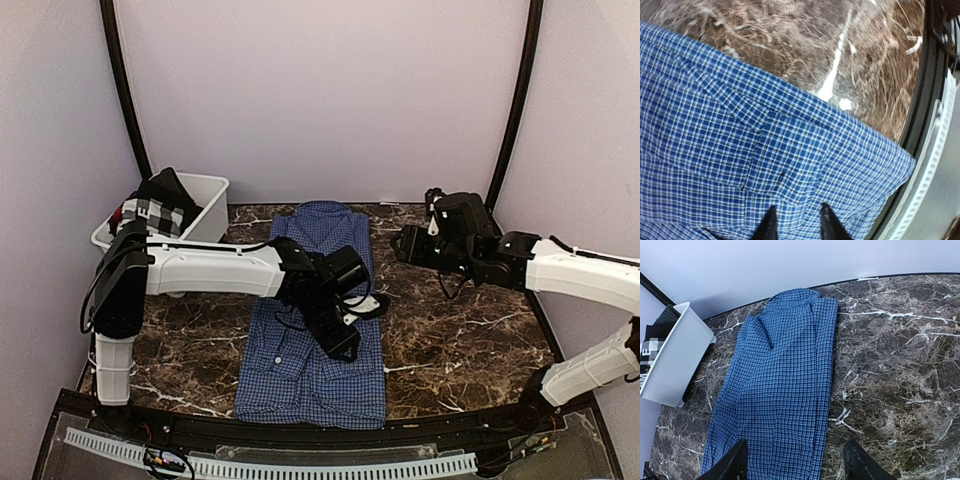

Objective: Fold and stack the long sleeve shirts
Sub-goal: Adjust the sleeve of the square-folded shirt, then move the rectangle-folded shirt to the center of the board.

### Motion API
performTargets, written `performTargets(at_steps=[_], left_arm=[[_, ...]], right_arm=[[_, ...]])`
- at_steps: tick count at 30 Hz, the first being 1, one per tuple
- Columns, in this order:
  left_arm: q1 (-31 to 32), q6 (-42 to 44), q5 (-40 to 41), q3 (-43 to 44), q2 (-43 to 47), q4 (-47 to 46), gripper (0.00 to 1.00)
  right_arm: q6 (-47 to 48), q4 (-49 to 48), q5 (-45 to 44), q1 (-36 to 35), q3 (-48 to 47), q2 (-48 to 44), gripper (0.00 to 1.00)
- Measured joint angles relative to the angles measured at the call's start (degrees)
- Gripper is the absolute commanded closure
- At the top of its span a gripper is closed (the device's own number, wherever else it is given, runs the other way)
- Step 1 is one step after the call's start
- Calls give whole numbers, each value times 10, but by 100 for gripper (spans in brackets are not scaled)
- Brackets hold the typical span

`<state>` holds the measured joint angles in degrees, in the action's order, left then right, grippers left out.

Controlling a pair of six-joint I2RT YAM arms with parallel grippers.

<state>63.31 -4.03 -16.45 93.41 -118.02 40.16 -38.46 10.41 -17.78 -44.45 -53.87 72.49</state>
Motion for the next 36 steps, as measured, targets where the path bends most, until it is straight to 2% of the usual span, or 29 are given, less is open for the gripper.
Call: performTargets(at_steps=[3, 6, 9, 13, 20, 25, 30, 36], left_arm=[[0, -11, 16, 0, 0, -9, 56], [-6, -26, 32, -1, 0, -20, 52], [-18, -48, 42, -14, 5, -43, 52], [-63, -92, 59, -70, 45, -74, 52], [-183, -172, 105, -225, 174, -144, 51], [-233, -216, 115, -333, 226, -182, 51], [-259, -243, 111, -392, 233, -210, 50], [-260, -260, 116, -407, 233, -245, 52]], right_arm=[[-1, 0, 4, 0, 14, 0, 38], [0, 2, 19, 0, 28, 1, 38], [-1, 3, 38, 0, 35, 10, 38], [-2, 3, 64, 0, 45, 31, 39], [-11, -8, 118, 0, 67, 72, 43], [-21, -19, 163, -6, 88, 109, 44], [-27, -35, 184, -19, 88, 156, 48], [-30, -47, 191, -22, 88, 207, 54]])
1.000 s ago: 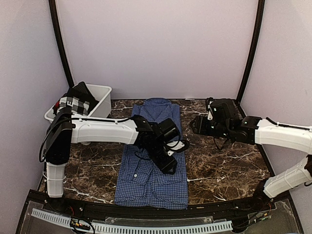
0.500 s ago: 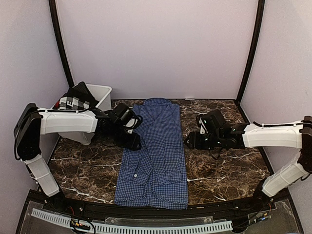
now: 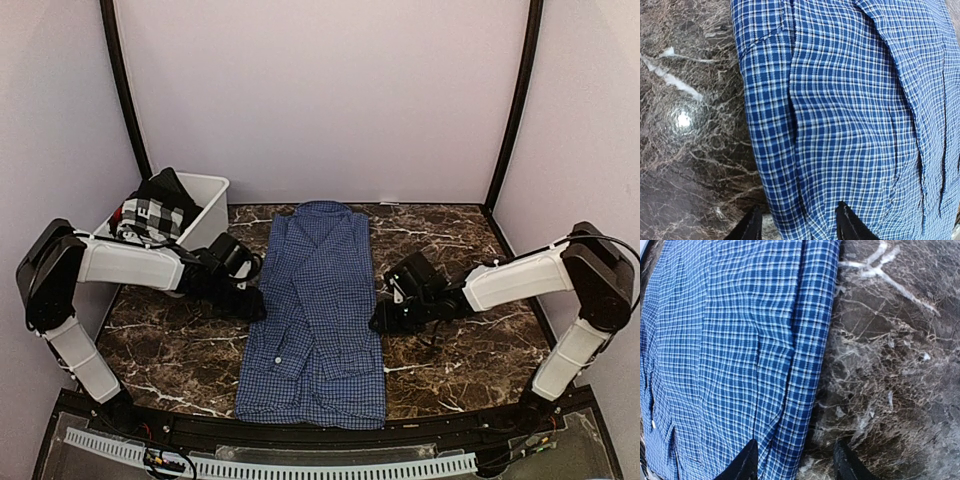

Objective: Fold and stack the long sleeve shirts
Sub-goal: Move the rectangle-folded shirt to the center of the board.

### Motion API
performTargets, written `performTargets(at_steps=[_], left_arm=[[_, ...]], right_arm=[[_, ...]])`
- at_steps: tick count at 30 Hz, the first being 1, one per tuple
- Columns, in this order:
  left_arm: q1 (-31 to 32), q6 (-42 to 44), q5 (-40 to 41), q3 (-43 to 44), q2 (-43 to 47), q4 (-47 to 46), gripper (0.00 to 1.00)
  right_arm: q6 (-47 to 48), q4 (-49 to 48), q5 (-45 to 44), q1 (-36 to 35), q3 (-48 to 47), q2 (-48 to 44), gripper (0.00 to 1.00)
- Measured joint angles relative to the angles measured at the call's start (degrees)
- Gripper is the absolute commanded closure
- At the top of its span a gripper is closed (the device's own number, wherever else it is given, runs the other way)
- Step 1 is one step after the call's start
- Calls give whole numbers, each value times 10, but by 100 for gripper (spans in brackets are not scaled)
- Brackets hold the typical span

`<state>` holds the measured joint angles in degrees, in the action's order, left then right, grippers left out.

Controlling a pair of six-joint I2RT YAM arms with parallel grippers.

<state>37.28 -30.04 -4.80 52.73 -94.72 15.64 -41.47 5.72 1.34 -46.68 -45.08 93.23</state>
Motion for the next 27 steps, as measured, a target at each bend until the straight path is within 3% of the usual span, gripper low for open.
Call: performTargets(at_steps=[8, 16, 27], left_arm=[[0, -13, -11, 4, -40, -48, 73], [0, -20, -33, 46, -85, -72, 79], [-4, -42, -31, 115, -142, -78, 85]], right_arm=[[4, -19, -1, 2, -24, 38, 73], [13, -23, -16, 30, -33, 52, 93], [53, -22, -25, 99, -59, 63, 98]])
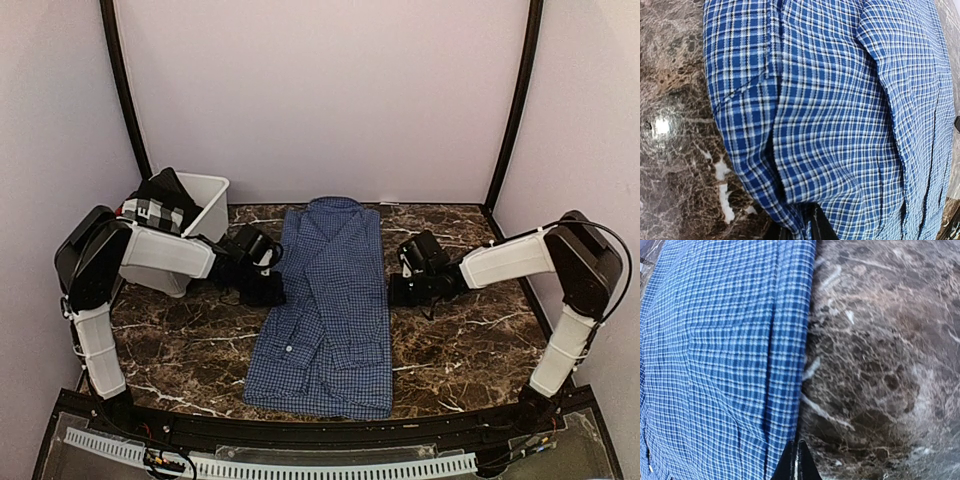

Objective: Fold and stack the long sleeve shirts
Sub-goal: Move the rectangle-folded shirt to the center of the board, then pick up the rectangle-folded shirt from the center of the board.

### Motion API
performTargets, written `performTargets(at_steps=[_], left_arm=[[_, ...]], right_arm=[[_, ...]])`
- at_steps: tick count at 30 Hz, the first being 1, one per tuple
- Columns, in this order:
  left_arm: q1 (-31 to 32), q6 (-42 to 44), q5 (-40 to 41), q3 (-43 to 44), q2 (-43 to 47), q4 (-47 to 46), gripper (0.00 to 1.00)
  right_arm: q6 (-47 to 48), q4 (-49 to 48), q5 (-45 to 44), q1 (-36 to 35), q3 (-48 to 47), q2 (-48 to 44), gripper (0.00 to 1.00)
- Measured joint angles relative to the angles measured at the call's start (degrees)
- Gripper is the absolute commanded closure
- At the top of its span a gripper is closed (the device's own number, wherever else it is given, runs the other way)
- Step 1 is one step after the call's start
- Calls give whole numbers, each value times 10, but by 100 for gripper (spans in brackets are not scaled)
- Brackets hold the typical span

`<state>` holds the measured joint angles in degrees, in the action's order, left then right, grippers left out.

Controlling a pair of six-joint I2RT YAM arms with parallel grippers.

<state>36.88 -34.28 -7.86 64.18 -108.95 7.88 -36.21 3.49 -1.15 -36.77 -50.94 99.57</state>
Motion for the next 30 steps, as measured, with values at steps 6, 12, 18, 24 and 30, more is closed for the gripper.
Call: performTargets(at_steps=[6, 12, 18, 24, 30], left_arm=[[-15, -22, -3, 5, -5, -6, 69], [-26, -20, -4, -18, 18, -12, 58], [-27, -8, -12, -68, 62, 3, 58], [-26, 2, -46, -132, 122, 20, 57], [-11, 1, -80, -194, 178, 34, 57]], right_arm=[[19, 4, 3, 1, -23, 8, 91], [28, 9, 29, 1, 1, -27, 77], [18, 26, 50, -18, 42, -89, 74], [-16, 45, 64, -77, 96, -145, 72], [-73, 52, 74, -140, 144, -180, 70]])
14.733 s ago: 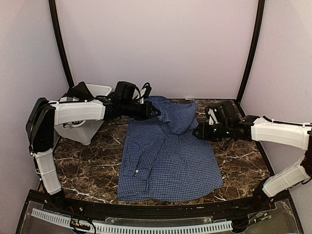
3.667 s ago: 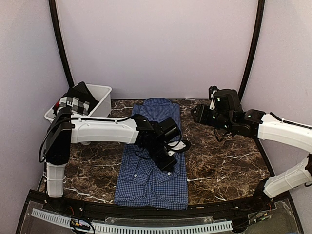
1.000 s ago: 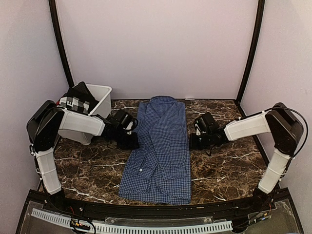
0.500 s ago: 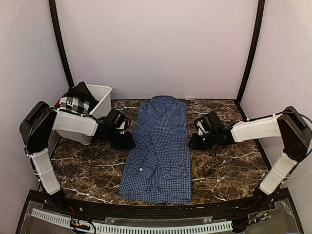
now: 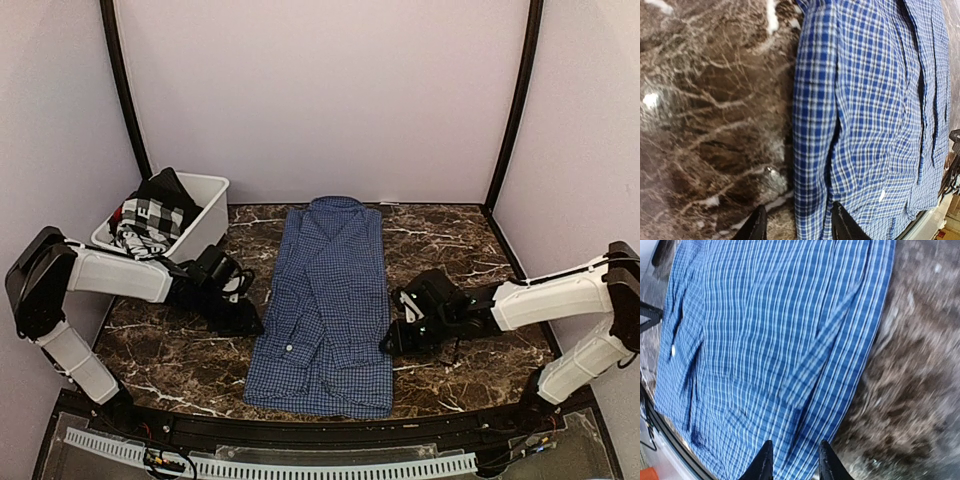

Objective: Fold and stack the long sleeve shirts
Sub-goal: Pick up the rectangle-folded shirt from the center of the board.

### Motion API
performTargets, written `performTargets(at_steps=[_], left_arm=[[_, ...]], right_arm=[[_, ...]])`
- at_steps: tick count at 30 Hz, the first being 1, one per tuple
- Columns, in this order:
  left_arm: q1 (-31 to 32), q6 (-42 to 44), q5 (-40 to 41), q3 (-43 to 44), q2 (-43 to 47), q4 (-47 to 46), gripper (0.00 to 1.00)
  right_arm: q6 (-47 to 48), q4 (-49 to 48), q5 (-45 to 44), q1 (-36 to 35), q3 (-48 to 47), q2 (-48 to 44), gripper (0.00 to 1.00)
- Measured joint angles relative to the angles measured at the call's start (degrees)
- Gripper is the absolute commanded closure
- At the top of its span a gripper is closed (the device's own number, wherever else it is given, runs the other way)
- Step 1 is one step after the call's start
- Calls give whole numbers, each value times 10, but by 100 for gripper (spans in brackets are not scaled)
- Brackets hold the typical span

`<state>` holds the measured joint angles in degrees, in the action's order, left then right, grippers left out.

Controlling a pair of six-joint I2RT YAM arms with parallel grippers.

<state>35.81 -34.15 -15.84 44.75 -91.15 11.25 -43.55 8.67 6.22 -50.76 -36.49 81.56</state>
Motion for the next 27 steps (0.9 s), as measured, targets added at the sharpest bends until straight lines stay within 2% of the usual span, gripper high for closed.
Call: performTargets(at_steps=[6, 16, 23, 27], left_arm=[[26, -11, -23, -28, 24, -1, 57], [50, -15, -46, -30, 21, -4, 59], [61, -31, -61, -31, 17, -6, 68], [81, -51, -76, -31, 6, -21, 78]], right_arm=[[-60, -12, 12, -32, 50, -19, 64], [-108, -60, 28, -36, 62, -13, 63], [-122, -73, 28, -36, 68, -13, 63], [-125, -76, 28, -36, 68, -12, 64]])
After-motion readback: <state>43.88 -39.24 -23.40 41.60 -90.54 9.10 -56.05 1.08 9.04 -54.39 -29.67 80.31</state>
